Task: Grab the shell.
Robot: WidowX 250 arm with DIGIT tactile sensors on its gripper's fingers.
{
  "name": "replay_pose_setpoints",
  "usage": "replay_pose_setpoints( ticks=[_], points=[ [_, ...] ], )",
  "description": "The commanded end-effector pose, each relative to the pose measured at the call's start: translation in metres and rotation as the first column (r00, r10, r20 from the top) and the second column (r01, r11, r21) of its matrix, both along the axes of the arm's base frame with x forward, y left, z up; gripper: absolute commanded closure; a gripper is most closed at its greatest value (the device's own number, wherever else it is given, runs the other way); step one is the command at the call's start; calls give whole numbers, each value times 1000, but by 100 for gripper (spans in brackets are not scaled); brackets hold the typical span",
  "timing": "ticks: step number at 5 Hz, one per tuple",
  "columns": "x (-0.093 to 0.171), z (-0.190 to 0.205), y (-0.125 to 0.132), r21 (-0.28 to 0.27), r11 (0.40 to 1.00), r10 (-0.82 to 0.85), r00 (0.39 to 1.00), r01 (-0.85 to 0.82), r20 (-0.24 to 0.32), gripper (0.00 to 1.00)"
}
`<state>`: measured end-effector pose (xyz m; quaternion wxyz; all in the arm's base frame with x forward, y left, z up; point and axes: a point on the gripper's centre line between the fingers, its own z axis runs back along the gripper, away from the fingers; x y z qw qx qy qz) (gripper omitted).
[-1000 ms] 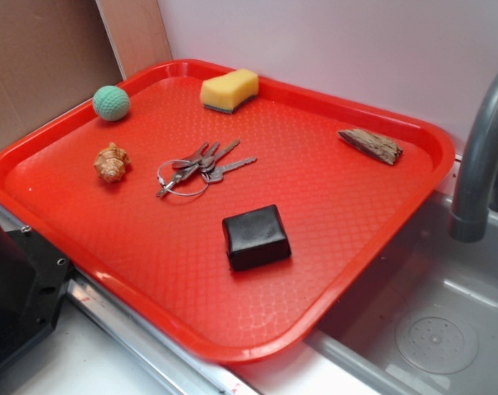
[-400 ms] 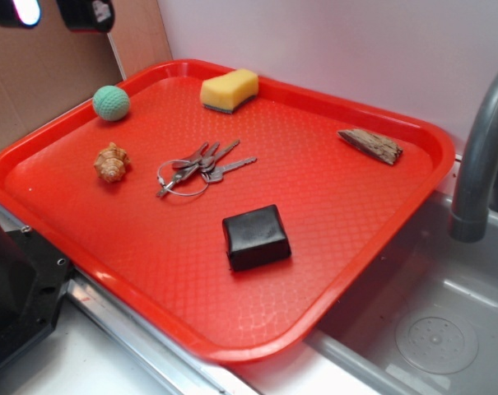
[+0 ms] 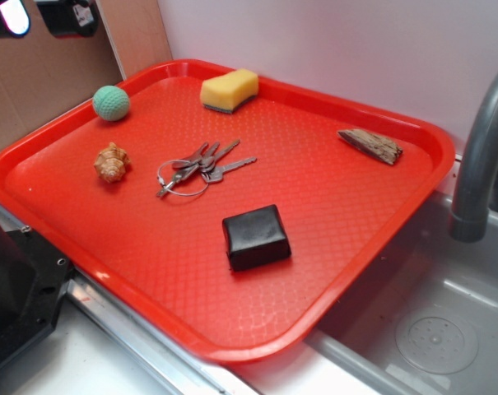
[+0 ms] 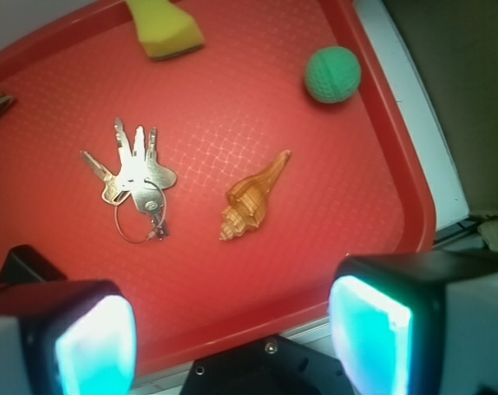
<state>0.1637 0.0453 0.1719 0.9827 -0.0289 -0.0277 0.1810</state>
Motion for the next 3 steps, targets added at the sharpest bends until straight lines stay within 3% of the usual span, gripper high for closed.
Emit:
replay_pose_setpoints(
  ticks=[1,2,3],
  points=[
    [3,2,-12,-100,995,25,1000,-26,-5,0],
    [25,0,5,-72,993,96,995,-93,30,0],
    [28,-52,17,6,992,127,984,-127,-125,0]
  ],
)
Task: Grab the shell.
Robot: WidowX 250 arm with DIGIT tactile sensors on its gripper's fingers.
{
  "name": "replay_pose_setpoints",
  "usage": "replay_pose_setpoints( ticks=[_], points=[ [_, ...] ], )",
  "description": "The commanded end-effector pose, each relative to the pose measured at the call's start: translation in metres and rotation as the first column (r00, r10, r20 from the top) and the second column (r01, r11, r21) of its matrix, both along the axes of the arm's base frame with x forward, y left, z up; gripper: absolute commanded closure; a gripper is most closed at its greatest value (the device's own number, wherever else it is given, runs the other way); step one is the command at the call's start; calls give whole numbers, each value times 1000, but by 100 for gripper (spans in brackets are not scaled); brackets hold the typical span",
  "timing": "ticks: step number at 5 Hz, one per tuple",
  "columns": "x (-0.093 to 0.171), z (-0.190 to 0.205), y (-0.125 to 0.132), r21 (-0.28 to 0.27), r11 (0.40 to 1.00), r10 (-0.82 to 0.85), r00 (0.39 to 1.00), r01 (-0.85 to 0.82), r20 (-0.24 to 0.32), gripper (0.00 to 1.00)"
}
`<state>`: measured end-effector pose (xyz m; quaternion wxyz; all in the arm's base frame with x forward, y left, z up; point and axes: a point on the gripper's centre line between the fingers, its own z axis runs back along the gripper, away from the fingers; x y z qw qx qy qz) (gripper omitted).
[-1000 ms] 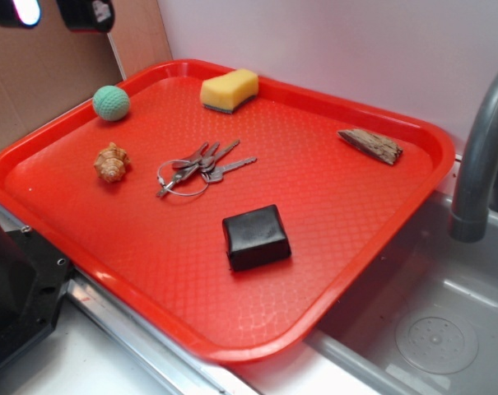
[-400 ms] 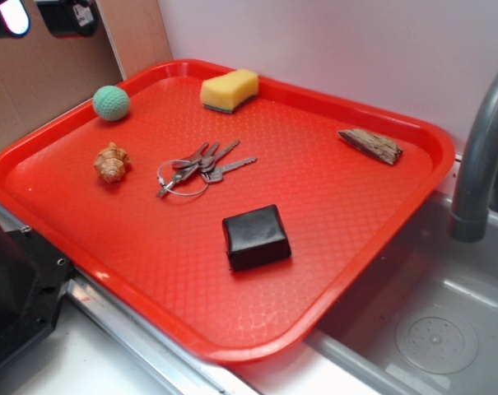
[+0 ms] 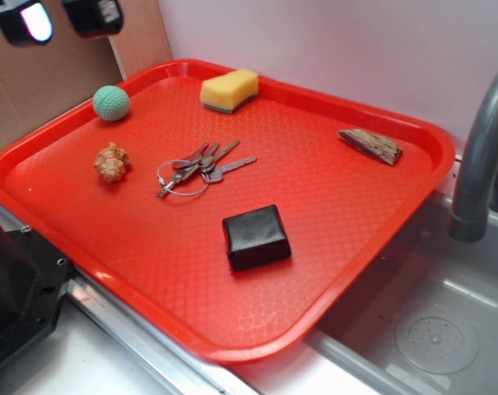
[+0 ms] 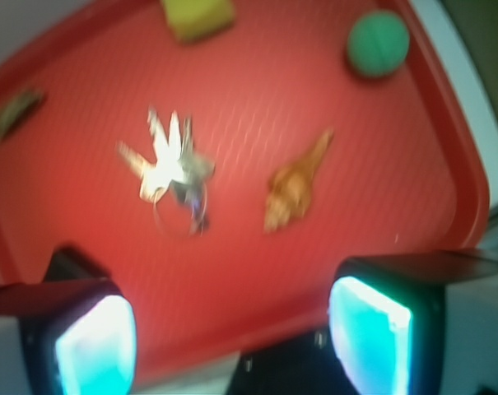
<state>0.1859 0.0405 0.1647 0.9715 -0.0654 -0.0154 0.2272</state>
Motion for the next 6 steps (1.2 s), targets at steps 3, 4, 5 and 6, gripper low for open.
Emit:
replay_pose_setpoints(
  ticks=[3,4,5,6],
  points=[
    [-16,-136,13,144,984,142,941,-101,-306,0],
    [-9,-142,27,181,978,158,941,-107,-298,0],
    [-14,-149,34,183,977,162,933,-106,-321,100],
    [-16,-144,31,167,982,133,942,-85,-307,100]
  ],
)
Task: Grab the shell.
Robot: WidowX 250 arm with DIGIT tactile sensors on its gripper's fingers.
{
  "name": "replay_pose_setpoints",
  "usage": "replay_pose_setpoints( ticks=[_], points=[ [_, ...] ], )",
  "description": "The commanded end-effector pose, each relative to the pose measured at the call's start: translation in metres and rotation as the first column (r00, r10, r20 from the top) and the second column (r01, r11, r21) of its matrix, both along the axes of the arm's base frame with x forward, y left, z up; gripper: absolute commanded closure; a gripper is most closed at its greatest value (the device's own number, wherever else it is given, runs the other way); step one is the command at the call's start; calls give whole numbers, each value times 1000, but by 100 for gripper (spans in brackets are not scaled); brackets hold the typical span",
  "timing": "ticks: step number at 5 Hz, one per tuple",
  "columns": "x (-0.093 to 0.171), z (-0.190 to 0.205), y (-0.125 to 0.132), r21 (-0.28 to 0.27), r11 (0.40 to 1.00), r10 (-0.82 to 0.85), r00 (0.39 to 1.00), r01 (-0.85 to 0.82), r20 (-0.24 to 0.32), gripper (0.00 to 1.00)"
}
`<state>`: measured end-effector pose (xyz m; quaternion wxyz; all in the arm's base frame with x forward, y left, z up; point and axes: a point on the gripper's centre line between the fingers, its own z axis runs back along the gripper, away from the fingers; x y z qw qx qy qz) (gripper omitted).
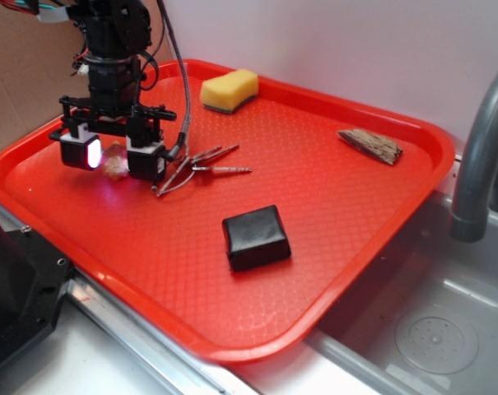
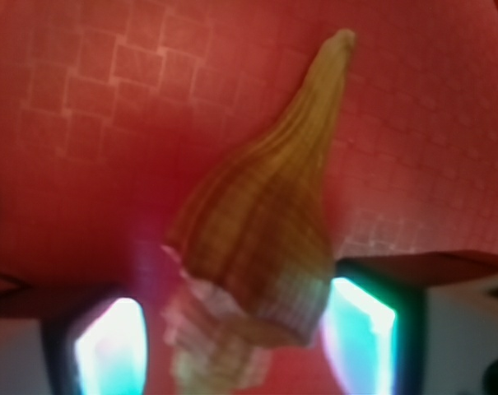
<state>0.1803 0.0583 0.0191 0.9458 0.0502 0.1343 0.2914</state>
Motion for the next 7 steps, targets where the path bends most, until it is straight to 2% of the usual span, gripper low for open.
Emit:
replay_pose_setpoints(
  ticks=[1,2,3,4,5,6,7],
  points=[
    [-10,6,11,-4,999,-47,998,47,30,100],
    [-6,31,1,-38,990,-133,988,136,79,100],
    [-8,80,-28,-169,954,-204,951,246,232,100],
    [-40,131,-65,-201,950,-167,932,239,321,100],
    [-69,179,-66,-184,965,-108,925,184,363,100],
    [-80,228,-70,-180,961,-125,912,209,391,100],
    [-64,241,-62,-124,966,-174,924,227,341,100]
  ],
)
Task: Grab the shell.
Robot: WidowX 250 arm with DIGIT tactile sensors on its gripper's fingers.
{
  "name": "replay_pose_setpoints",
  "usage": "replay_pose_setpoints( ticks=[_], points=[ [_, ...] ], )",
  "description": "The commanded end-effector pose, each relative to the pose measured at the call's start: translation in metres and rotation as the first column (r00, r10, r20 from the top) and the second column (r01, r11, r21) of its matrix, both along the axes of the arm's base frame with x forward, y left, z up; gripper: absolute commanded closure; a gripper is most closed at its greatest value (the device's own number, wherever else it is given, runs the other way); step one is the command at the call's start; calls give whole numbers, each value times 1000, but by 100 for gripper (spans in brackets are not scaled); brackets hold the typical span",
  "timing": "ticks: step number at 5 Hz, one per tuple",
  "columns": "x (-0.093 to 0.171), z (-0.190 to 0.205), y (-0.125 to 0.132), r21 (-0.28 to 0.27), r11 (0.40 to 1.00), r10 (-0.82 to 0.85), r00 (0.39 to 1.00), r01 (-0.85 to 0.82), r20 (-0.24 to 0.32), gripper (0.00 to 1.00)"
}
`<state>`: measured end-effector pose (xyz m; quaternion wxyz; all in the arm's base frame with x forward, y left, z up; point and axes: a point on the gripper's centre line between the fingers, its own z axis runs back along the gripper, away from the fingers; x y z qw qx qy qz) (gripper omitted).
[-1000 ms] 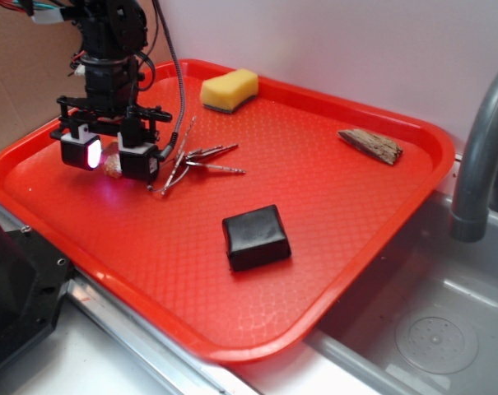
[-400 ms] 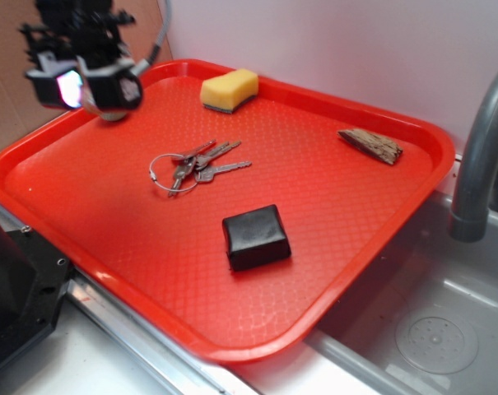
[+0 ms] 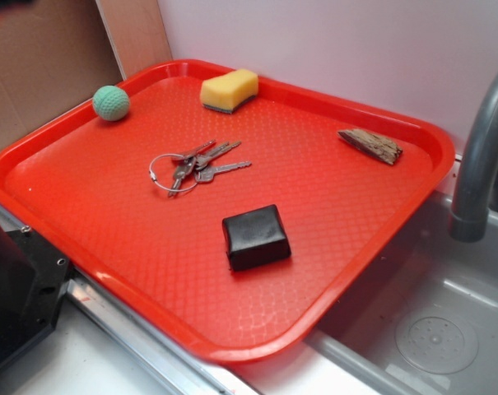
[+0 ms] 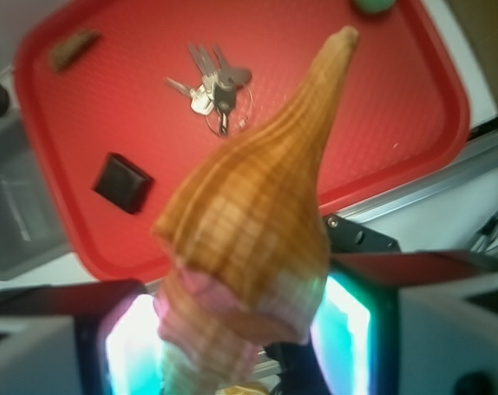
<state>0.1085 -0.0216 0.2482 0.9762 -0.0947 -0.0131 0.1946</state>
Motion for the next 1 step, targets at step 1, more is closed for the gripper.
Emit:
replay_pose_setpoints(
  ticks=[1],
  points=[
    [27,2,23,108,994,-10,998,17,-60,100]
  ],
)
